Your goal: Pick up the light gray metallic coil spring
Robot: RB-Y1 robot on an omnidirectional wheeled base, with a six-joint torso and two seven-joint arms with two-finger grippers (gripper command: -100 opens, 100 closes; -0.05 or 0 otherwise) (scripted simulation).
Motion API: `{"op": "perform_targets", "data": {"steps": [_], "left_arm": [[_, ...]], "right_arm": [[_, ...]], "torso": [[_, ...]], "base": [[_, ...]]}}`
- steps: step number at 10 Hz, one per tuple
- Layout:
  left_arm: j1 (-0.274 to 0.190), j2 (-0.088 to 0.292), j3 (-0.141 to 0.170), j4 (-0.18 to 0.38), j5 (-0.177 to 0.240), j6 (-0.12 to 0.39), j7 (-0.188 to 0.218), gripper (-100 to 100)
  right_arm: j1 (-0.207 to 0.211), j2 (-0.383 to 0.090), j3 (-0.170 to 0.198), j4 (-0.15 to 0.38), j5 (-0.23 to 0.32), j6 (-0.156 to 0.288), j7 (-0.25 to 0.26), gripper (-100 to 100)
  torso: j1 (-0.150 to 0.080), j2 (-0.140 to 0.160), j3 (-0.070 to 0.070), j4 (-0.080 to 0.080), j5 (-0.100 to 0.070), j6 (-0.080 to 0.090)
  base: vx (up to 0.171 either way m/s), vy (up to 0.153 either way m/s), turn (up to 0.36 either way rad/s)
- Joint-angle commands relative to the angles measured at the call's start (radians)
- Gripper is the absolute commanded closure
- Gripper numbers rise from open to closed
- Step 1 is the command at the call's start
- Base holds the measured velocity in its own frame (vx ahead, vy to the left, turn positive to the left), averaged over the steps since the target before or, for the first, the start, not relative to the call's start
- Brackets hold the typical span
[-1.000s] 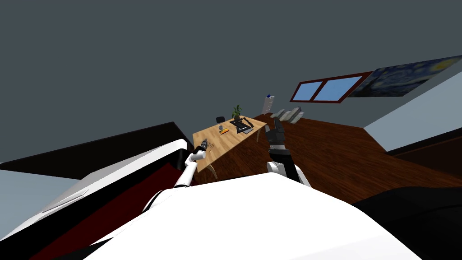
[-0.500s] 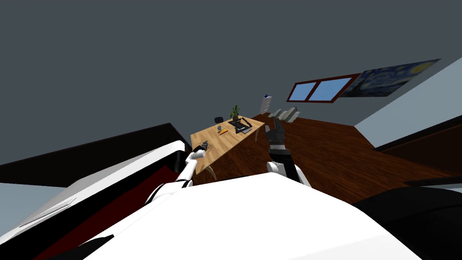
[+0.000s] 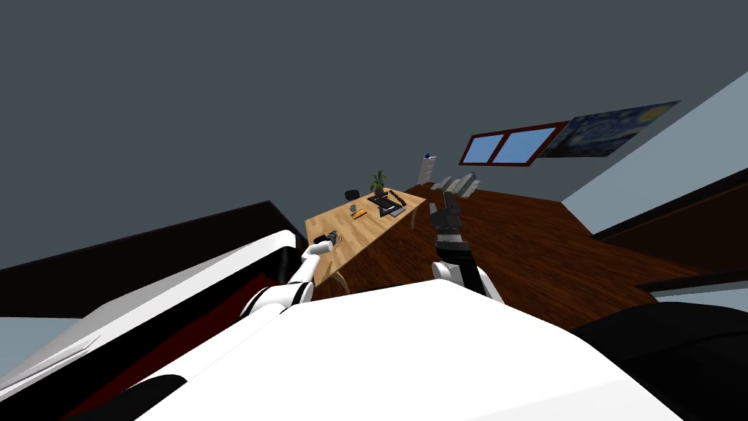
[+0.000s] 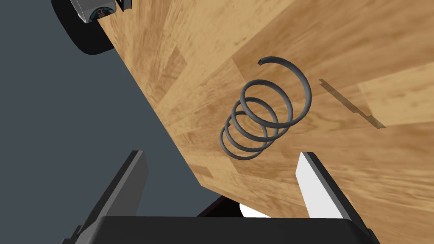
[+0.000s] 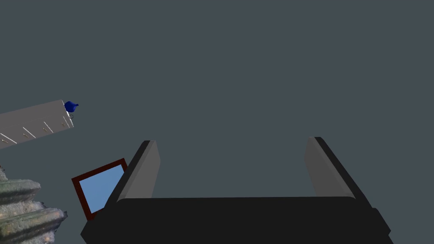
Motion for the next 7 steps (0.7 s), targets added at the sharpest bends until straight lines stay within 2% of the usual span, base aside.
{"op": "perform_targets", "data": {"steps": [1,2,5,6,7], "left_arm": [[-0.014,0.003,0.002,0.041,0.006,0.017,-0.008,-100],[-0.042,0.009,0.005,0.073,0.018,0.043,-0.021,-100],[-0.069,0.014,0.007,0.142,0.029,0.068,-0.033,-100],[-0.069,0.014,0.007,0.142,0.029,0.068,-0.033,-100],[-0.093,0.02,0.01,0.178,0.039,0.09,-0.044,-100]], "right_arm": [[0.0,0.0,0.0,0.0,0.0,0.0,0.0,0],[0.0,0.0,0.0,0.0,0.0,0.0,0.0,0],[0.0,0.0,0.0,0.0,0.0,0.0,0.0,0],[0.0,0.0,0.0,0.0,0.0,0.0,0.0,0],[0.0,0.0,0.0,0.0,0.0,0.0,0.0,0]], "torso": [[0.0,0.0,0.0,0.0,0.0,0.0],[0.0,0.0,0.0,0.0,0.0,0.0],[0.0,0.0,0.0,0.0,0.0,0.0],[0.0,0.0,0.0,0.0,0.0,-0.001],[0.0,0.001,0.0,0.0,0.0,-0.001]], "base": [[0.018,0.005,-0.031],[0.024,0.003,-0.05],[0.025,0.006,-0.036],[0.007,0.002,0.008],[0.019,0.001,-0.04]]}}
